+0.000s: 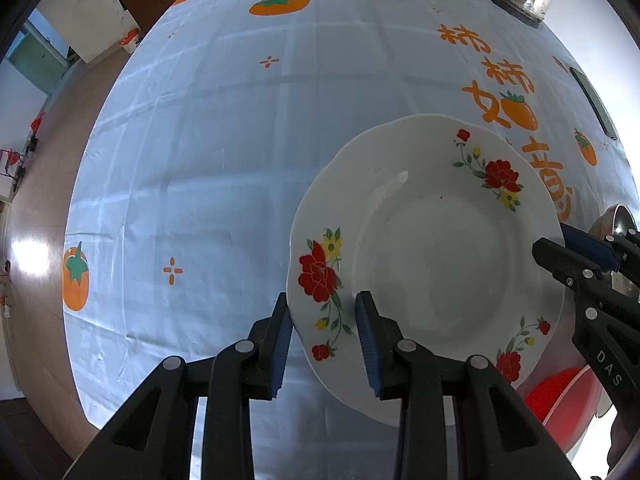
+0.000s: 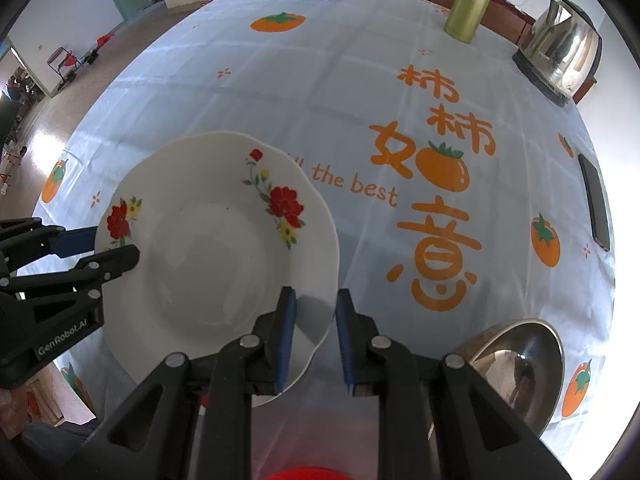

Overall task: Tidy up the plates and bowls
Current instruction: 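Lower the red-rose plate onto the plate stack with both grippers, then open both grippers to release the red-rose plate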

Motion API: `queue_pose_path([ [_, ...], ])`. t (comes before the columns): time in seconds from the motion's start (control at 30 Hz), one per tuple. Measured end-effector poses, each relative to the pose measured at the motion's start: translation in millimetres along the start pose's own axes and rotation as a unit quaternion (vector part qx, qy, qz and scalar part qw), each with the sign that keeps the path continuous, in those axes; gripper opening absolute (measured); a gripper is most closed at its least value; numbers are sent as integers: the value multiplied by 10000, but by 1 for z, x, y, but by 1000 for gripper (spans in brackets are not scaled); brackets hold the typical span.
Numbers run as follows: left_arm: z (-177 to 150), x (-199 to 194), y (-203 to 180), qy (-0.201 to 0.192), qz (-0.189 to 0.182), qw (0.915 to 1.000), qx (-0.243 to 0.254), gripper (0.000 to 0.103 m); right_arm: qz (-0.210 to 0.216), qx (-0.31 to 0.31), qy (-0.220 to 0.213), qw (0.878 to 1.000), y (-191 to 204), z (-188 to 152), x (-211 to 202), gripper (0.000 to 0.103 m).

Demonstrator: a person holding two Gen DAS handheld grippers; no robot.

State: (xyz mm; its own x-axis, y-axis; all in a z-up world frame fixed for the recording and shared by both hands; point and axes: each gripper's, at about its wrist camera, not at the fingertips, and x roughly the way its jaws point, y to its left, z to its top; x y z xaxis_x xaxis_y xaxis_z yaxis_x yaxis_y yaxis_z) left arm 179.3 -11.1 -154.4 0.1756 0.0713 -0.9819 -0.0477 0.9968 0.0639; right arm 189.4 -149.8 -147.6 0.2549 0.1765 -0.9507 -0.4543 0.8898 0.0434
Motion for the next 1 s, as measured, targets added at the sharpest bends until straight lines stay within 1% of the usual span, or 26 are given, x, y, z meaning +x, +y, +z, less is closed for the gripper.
queue_pose_path([
  [0.6, 0, 5, 3, -25, -23, 10000, 7, 35, 15, 42, -36, 10000, 0, -1, 4, 20],
  [0.63, -1, 4, 2, -51, -3, 10000, 19, 35, -8, 29, -48, 10000, 0, -1, 4, 19],
  [0.8, 0, 7, -1, -90, 63, 9999, 101, 37, -129, -10, -241, 9996, 0, 1, 1, 18],
  [0.83, 0, 7, -1, -99, 85, 9998, 127, 37, -154, -27, -279, 9995, 1, 2, 0, 20],
  [0.97, -1, 1, -2, -240, 199, 9993, 189, 37, -159, -72, -396, 9991, 4, 4, -3, 20],
  [1.0, -1, -1, -1, -285, 230, 9992, 179, 40, -154, -81, -427, 9989, 5, 3, -4, 20],
])
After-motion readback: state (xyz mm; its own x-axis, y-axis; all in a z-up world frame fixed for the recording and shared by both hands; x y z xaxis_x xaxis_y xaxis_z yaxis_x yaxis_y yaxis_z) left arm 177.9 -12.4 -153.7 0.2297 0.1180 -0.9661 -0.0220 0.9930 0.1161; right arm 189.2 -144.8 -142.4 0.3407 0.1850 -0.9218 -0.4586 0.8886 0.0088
